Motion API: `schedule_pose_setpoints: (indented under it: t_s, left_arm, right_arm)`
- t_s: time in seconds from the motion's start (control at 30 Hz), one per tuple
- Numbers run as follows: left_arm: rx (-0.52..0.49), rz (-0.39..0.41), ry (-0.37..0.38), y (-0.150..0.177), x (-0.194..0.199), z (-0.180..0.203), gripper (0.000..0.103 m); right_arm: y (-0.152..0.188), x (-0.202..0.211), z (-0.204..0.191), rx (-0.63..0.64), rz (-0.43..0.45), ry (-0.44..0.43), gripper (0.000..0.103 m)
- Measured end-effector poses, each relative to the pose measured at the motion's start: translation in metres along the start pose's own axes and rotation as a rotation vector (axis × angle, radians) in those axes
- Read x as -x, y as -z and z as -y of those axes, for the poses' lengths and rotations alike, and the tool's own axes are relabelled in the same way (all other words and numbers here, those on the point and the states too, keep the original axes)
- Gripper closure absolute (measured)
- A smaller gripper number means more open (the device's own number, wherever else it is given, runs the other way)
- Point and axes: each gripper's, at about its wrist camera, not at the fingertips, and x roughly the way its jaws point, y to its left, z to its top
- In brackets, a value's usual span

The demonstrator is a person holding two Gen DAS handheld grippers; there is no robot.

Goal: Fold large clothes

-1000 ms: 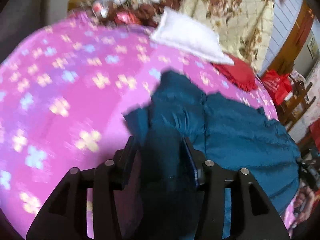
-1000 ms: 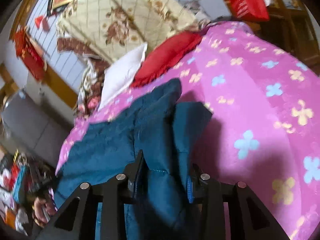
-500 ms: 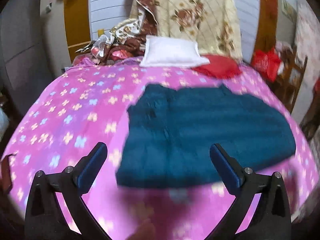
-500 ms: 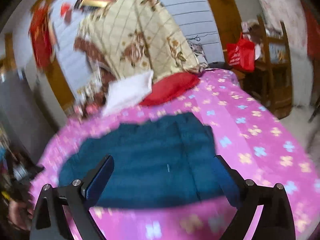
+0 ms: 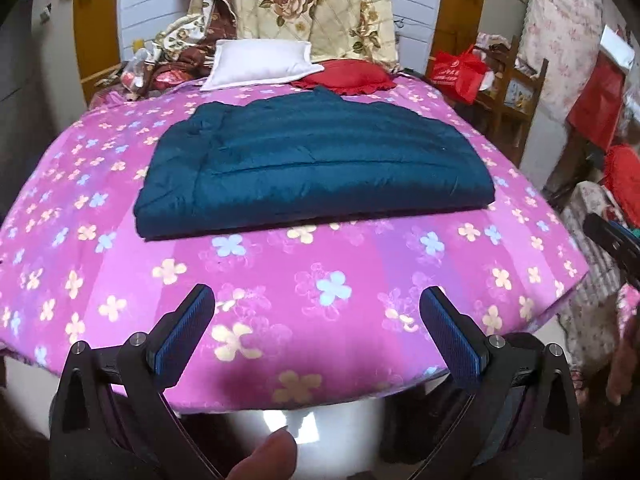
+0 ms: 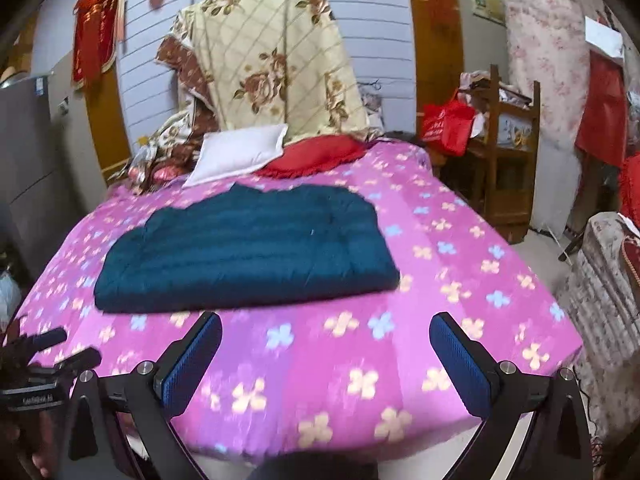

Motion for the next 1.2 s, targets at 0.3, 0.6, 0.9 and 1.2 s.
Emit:
schedule_pose_setpoints:
  t_s: [0.3, 0.6, 0.9, 1.2]
  left_arm:
    - [-0.001, 0.010, -0.079, 0.001, 0.006, 0.015, 0.000]
    - [-0.006, 0.006, -0.088, 0.003, -0.001, 0.012, 0.000]
    - [0.016, -0.004, -0.076, 0.003, -0.004, 0.004, 0.000]
    - [0.016, -0.003, -0.064, 0.004, -0.005, 0.004, 0.000]
  right_arm:
    - [0.013, 0.021, 0.003, 0.016, 0.033, -0.015, 0.000]
    - [0.011, 0.012, 0.006, 0.001, 0.018, -0.021, 0.000]
    - [0.009, 0.008, -0.013, 0.049, 0.018, -0.025, 0.000]
    - [0.010, 0.010, -0.017, 0.056, 0.018, -0.027, 0.000]
